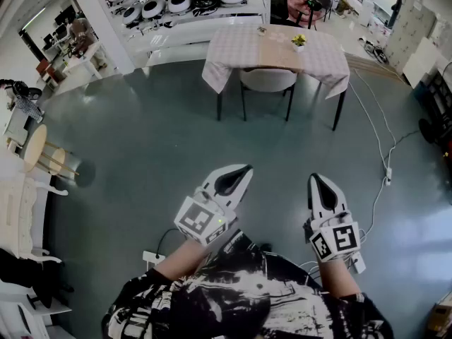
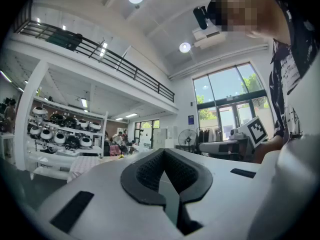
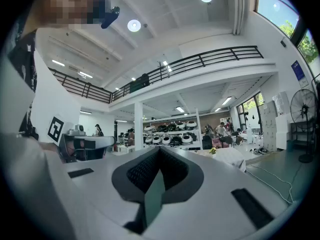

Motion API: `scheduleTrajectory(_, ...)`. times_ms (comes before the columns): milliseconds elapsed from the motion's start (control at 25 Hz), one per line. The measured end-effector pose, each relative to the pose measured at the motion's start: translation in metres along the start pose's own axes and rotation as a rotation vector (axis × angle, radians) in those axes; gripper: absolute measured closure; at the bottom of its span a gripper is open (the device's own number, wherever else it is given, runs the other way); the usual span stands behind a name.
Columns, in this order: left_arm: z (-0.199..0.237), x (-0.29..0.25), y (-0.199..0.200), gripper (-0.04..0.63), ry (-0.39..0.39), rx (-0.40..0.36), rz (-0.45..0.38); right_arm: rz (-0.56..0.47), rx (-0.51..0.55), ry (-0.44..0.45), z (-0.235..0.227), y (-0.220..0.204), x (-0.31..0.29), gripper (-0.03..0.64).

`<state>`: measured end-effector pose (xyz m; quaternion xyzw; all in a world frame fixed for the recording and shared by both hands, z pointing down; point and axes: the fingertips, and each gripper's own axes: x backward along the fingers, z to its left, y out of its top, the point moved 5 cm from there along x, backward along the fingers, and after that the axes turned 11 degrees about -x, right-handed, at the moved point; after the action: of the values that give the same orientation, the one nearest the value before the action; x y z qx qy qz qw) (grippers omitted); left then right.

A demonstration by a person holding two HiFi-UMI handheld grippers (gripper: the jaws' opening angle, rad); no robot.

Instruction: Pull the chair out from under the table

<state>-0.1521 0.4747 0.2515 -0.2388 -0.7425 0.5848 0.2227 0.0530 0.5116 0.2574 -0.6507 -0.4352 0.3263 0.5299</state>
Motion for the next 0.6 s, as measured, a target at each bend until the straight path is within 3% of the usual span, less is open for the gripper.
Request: scheduleTrajectory(600,0.0015,0.0043,0.0044,0.597,-0.003,0.005,0.0,-0.002,0.006,0.01,0.0052,0.0066,-0.0028,0.632)
